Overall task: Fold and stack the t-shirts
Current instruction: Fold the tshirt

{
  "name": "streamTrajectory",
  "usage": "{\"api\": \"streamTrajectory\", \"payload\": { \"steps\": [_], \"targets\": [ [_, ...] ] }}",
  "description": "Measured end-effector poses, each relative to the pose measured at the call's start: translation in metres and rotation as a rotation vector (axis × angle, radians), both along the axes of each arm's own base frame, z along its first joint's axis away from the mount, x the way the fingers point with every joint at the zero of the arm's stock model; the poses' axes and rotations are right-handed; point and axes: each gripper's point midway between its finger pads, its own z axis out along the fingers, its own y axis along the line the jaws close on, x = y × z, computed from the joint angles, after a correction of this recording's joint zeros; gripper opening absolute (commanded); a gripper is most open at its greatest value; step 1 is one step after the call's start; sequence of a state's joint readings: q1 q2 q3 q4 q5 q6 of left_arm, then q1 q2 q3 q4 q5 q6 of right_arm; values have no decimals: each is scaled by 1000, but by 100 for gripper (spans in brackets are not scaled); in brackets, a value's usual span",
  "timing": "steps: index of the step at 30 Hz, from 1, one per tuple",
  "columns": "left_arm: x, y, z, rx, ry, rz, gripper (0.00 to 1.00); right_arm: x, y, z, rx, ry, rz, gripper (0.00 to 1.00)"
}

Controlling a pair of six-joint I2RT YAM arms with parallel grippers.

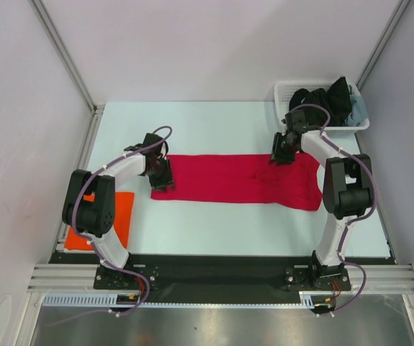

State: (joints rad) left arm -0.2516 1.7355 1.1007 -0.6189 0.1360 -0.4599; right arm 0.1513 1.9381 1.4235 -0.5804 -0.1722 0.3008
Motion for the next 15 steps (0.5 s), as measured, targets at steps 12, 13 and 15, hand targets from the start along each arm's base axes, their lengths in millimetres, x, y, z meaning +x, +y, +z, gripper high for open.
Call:
{"api": "streamTrajectory", "payload": {
  "steps": [12, 13, 15],
  "targets": [
    [-7, -2, -3, -21, 7, 8, 41, -60, -22, 14, -51, 0, 19, 43],
    [-7, -2, -3, -21, 8, 7, 41, -64, -21, 9, -56, 14, 22, 43],
    [-7, -2, -3, -21, 9, 7, 41, -68, -20, 2, -62, 34, 30, 43]
  ]
}}
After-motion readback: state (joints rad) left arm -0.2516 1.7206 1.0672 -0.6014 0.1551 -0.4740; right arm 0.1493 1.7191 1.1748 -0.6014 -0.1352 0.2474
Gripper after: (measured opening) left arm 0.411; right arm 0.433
